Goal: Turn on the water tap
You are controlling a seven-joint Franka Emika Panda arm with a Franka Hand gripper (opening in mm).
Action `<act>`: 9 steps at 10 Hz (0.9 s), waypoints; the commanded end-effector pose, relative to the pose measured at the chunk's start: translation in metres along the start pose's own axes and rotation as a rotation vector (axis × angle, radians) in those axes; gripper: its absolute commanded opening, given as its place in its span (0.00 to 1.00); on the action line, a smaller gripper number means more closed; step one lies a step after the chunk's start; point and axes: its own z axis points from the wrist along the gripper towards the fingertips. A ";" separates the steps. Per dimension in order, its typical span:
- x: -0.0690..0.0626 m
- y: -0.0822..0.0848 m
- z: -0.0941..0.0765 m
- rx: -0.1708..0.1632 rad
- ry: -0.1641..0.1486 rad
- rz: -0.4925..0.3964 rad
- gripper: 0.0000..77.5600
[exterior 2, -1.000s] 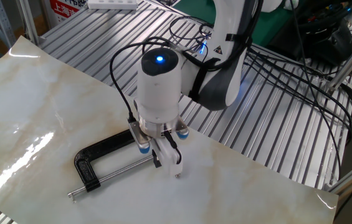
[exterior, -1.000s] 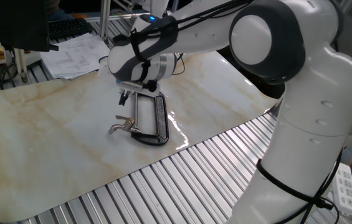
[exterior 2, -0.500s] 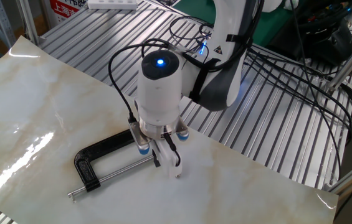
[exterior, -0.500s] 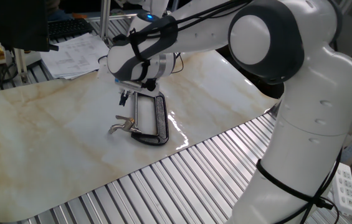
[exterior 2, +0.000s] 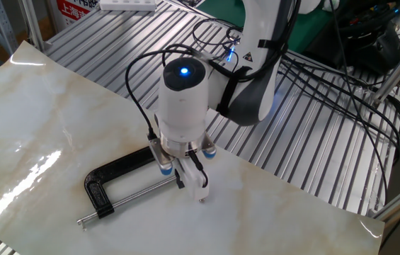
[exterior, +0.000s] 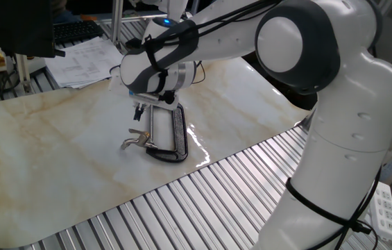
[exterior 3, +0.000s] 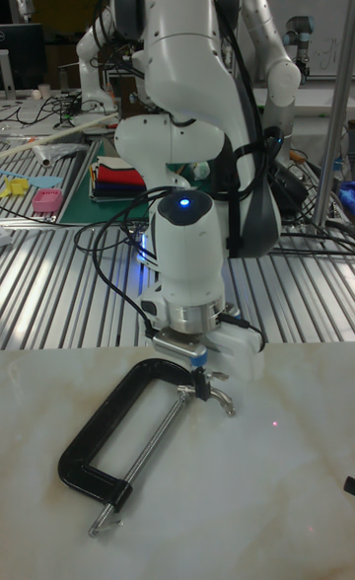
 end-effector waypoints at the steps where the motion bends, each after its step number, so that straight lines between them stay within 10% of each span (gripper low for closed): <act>1: 0.004 -0.001 0.001 0.002 -0.005 0.001 0.00; 9: 0.022 0.003 0.005 0.016 -0.002 -0.017 0.00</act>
